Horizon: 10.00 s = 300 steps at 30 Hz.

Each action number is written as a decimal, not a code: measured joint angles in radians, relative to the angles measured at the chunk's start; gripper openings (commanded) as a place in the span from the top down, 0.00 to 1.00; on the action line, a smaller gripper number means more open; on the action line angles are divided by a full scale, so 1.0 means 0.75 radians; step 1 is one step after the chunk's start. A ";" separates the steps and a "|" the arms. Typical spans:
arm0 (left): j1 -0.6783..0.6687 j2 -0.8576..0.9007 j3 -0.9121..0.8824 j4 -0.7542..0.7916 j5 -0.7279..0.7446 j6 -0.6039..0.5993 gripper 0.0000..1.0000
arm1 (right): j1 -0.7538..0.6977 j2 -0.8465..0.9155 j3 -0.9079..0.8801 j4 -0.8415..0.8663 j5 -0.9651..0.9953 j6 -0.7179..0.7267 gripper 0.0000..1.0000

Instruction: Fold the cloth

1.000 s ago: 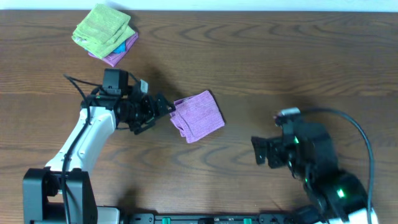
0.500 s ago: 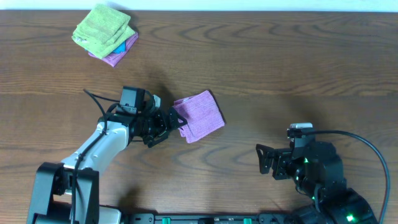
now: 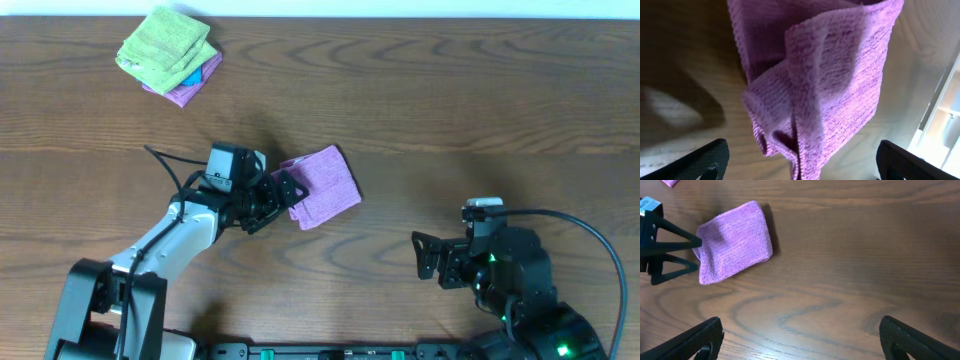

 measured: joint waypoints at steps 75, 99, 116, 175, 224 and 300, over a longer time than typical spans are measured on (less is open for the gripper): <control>0.508 0.809 1.519 0.225 -0.496 0.033 0.94 | 0.000 0.000 -0.004 0.000 0.000 0.000 0.01; 0.575 0.857 1.522 -0.209 -0.613 0.073 0.93 | 0.000 0.000 -0.005 -0.001 0.000 0.000 0.01; 0.607 0.857 1.522 -0.384 -0.614 0.239 0.27 | 0.000 0.000 -0.005 -0.001 0.000 0.000 0.01; 0.681 0.879 1.526 -0.156 -0.539 0.366 0.94 | 0.000 0.000 -0.005 0.000 0.000 0.000 0.01; 0.681 0.363 1.534 -0.886 -0.451 0.451 0.05 | 0.000 0.000 -0.006 0.000 0.000 0.000 0.01; 0.455 -1.942 -0.494 -0.583 -0.685 0.896 0.05 | 0.000 0.000 -0.008 -0.001 0.000 0.001 0.01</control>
